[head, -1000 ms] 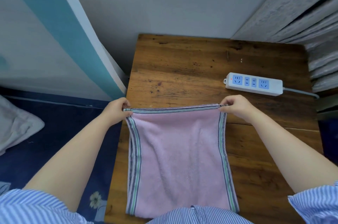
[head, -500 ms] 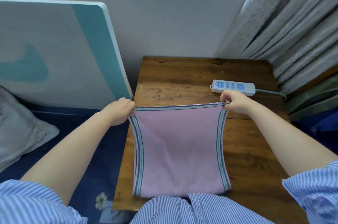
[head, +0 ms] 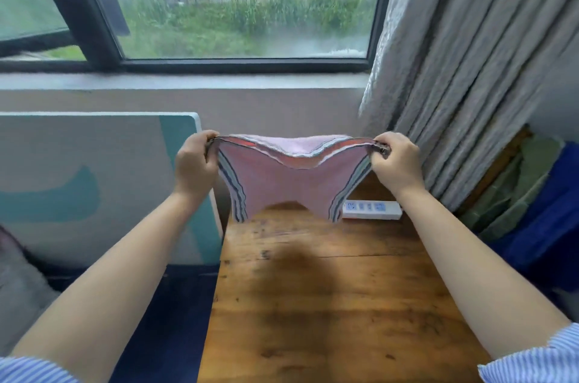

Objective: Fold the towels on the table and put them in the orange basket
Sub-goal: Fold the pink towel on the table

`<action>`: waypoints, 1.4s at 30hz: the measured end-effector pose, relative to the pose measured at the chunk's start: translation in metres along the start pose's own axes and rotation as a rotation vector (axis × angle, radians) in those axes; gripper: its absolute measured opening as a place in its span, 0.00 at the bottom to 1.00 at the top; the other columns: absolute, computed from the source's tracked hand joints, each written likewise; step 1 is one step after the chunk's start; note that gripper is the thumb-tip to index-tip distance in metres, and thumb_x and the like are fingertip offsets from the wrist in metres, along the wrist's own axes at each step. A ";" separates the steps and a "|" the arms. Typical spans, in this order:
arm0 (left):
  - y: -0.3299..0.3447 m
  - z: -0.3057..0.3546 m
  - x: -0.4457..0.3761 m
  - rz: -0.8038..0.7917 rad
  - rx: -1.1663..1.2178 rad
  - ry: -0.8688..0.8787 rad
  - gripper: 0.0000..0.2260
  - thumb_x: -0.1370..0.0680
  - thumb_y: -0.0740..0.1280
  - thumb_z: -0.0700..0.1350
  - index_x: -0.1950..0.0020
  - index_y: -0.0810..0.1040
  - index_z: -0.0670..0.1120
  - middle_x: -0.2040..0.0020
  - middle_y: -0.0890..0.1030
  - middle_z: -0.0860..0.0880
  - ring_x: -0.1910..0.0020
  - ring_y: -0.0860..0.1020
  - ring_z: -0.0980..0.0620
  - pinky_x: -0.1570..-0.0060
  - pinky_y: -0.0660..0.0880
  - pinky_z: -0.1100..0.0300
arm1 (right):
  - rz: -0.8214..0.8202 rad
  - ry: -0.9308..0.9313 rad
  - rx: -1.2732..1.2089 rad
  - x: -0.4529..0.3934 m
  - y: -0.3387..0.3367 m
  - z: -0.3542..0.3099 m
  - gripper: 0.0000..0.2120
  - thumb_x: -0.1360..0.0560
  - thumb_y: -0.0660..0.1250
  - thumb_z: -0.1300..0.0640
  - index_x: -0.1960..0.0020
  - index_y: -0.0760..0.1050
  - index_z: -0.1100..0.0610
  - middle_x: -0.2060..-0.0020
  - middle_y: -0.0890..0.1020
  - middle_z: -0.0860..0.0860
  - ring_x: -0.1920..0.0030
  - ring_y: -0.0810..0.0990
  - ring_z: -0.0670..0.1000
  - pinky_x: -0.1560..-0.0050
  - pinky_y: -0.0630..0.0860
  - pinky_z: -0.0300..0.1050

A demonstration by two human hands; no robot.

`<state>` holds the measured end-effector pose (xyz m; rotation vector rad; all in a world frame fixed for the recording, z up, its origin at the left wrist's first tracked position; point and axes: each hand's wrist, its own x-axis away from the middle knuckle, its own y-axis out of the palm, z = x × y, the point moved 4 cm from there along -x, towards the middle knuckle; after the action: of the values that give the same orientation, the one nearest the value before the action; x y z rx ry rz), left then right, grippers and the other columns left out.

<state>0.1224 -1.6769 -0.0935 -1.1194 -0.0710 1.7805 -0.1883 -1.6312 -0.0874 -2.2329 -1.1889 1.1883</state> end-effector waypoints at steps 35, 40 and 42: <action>0.045 -0.002 0.018 -0.819 -1.013 -0.123 0.13 0.24 0.56 0.34 0.43 0.73 0.42 0.43 0.77 0.44 0.44 0.76 0.43 0.52 0.74 0.54 | -0.586 0.145 0.366 -0.029 0.017 0.047 0.07 0.32 0.60 0.65 0.68 0.70 0.59 0.65 0.75 0.56 0.58 0.73 0.58 0.64 0.66 0.40; 0.055 -0.016 0.023 -0.827 -0.725 -0.460 0.07 0.27 0.57 0.35 0.59 0.75 0.41 0.58 0.77 0.44 0.54 0.78 0.43 0.54 0.75 0.56 | -0.649 0.221 0.294 -0.035 0.030 0.050 0.11 0.33 0.58 0.65 0.73 0.65 0.58 0.74 0.69 0.54 0.65 0.71 0.57 0.69 0.65 0.37; 0.058 -0.034 0.017 -0.722 -0.431 -0.640 0.11 0.28 0.59 0.32 0.70 0.72 0.41 0.69 0.76 0.44 0.64 0.79 0.44 0.54 0.78 0.54 | -0.612 0.269 0.257 -0.043 0.031 0.056 0.11 0.33 0.58 0.66 0.74 0.65 0.59 0.75 0.69 0.55 0.67 0.72 0.57 0.68 0.69 0.40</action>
<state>0.1044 -1.7073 -0.1532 -0.6232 -1.1394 1.4015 -0.2299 -1.6884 -0.1173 -1.6016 -1.3720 0.7189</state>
